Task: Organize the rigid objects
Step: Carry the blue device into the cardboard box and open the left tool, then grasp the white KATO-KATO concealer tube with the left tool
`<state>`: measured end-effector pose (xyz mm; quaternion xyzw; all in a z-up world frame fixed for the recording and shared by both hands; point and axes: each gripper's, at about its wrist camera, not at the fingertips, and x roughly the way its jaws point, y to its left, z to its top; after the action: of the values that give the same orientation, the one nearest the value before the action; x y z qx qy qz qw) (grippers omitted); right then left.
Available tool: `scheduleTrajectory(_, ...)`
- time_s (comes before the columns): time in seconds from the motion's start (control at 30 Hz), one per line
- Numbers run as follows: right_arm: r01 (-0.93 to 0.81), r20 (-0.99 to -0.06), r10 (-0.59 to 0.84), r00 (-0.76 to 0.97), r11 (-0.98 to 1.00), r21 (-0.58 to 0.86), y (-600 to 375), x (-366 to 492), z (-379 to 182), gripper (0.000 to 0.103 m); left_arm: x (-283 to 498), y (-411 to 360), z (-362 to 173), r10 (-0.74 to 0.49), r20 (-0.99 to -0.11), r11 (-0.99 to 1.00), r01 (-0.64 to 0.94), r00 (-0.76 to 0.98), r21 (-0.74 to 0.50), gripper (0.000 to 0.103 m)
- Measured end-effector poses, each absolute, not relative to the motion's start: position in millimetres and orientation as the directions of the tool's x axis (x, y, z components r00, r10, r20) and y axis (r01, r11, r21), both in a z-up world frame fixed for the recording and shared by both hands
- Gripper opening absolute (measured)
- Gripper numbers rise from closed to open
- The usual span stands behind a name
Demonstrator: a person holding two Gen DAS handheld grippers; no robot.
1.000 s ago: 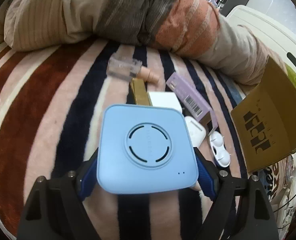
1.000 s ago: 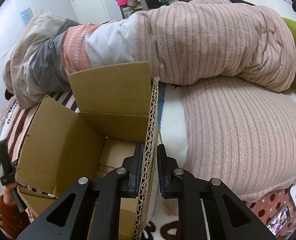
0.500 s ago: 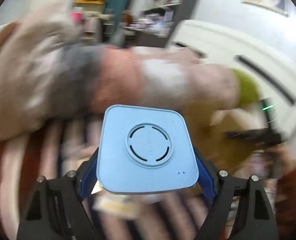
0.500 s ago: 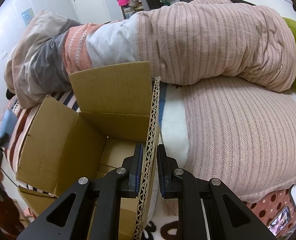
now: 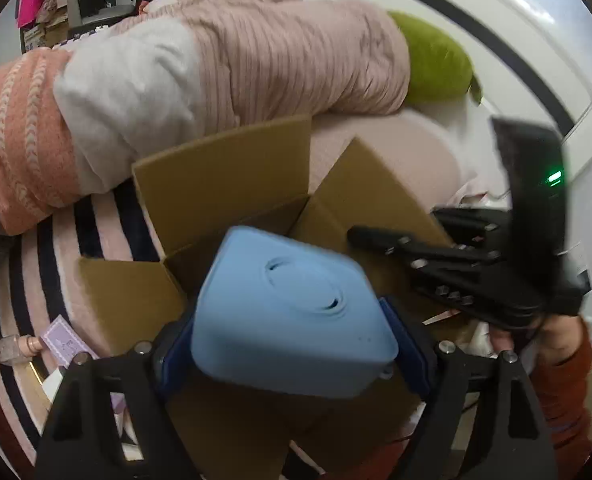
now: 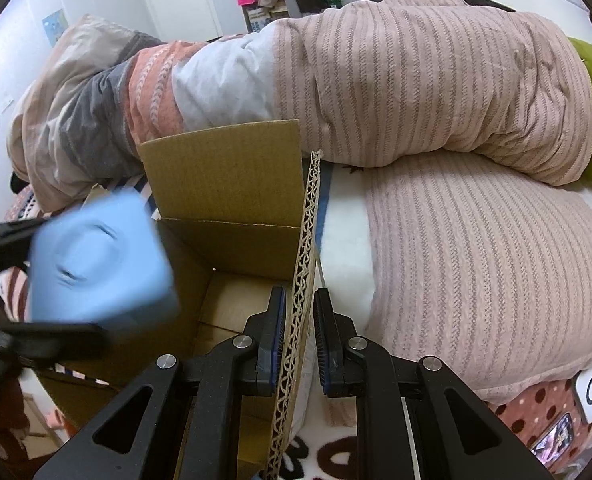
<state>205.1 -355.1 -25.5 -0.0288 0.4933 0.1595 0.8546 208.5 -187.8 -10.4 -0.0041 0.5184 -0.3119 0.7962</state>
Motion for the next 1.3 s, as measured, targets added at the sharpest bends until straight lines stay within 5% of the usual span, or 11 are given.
scheduleTrajectory(0.33, -0.311, -0.863, 0.222, 0.455, 0.947, 0.080, -346, 203, -27, 0.009, 187, -162, 12, -0.525, -0.776, 0.799, 0.517, 0.350, -0.308, 0.079)
scheduleTrajectory(0.53, -0.315, -0.864, 0.215, 0.454, 0.946, 0.070, -343, 203, -28, 0.010, 156, -77, 33, -0.510, -0.679, 0.842, 0.469, 0.528, -0.267, 0.098)
scheduleTrajectory(0.93, -0.312, -0.868, 0.207, 0.451, 0.948, 0.064, -343, 203, -29, 0.010, 121, 5, -117, -0.425, -0.790, 0.892, 0.352, 0.442, -0.282, 0.099)
scheduleTrajectory(1.2, -0.313, -0.869, 0.207, 0.450, 0.948, 0.064, -343, 203, -29, 0.010, 117, -18, -157, -0.279, -0.842, 0.926, 0.362, 0.462, -0.108, 0.098)
scheduleTrajectory(1.3, -0.312, -0.868, 0.207, 0.451, 0.948, 0.065, -343, 203, -30, 0.010, 114, -17, -155, -0.258, -0.830, 0.936, 0.341, 0.495, -0.088, 0.086)
